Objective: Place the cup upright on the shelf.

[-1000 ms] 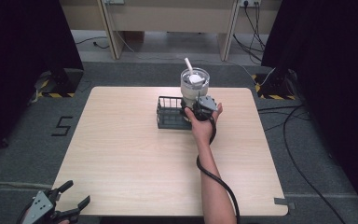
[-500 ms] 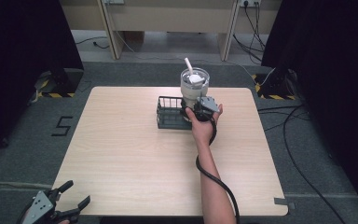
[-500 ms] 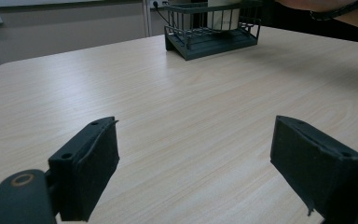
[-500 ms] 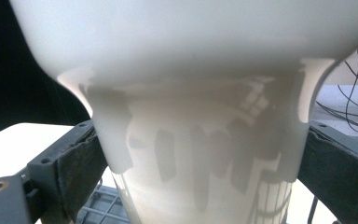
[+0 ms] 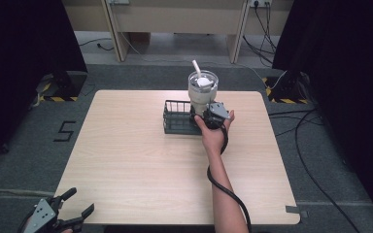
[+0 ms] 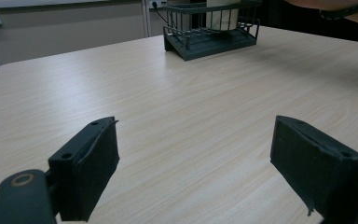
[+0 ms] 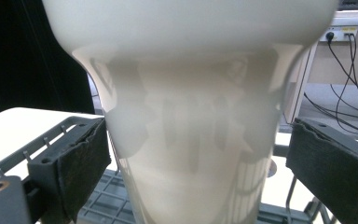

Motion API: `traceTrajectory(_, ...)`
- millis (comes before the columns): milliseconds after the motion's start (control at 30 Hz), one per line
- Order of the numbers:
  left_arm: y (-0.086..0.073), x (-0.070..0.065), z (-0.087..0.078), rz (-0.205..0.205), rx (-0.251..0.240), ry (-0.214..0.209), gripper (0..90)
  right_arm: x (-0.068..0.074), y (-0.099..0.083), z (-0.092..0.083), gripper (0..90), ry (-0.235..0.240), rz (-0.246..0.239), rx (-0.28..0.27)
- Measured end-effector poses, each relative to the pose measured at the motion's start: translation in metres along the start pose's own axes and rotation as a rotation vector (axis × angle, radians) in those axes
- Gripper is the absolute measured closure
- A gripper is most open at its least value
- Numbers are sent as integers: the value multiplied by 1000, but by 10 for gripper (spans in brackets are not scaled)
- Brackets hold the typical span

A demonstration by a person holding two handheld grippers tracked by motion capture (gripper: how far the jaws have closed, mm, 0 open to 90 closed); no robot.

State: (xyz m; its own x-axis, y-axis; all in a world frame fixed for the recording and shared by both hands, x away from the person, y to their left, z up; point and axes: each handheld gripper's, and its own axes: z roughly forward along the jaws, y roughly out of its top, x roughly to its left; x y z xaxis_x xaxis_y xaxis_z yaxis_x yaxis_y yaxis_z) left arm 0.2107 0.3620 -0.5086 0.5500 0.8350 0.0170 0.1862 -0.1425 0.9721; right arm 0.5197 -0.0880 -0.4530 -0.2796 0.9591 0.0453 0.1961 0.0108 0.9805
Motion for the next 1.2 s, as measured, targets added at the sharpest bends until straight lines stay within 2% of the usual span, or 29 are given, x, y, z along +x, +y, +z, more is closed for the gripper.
traceTrajectory(500,1,-1,0,9,4,-1,146,-11,1,-25,70,6,-18,4)
traceTrajectory(600,1,-1,0,11,5,-1,146,-13,-1,-32,71,22,-6,10)
traceTrajectory(1200,1,-2,1,14,6,-1,146,-24,-13,-71,74,34,-32,28)
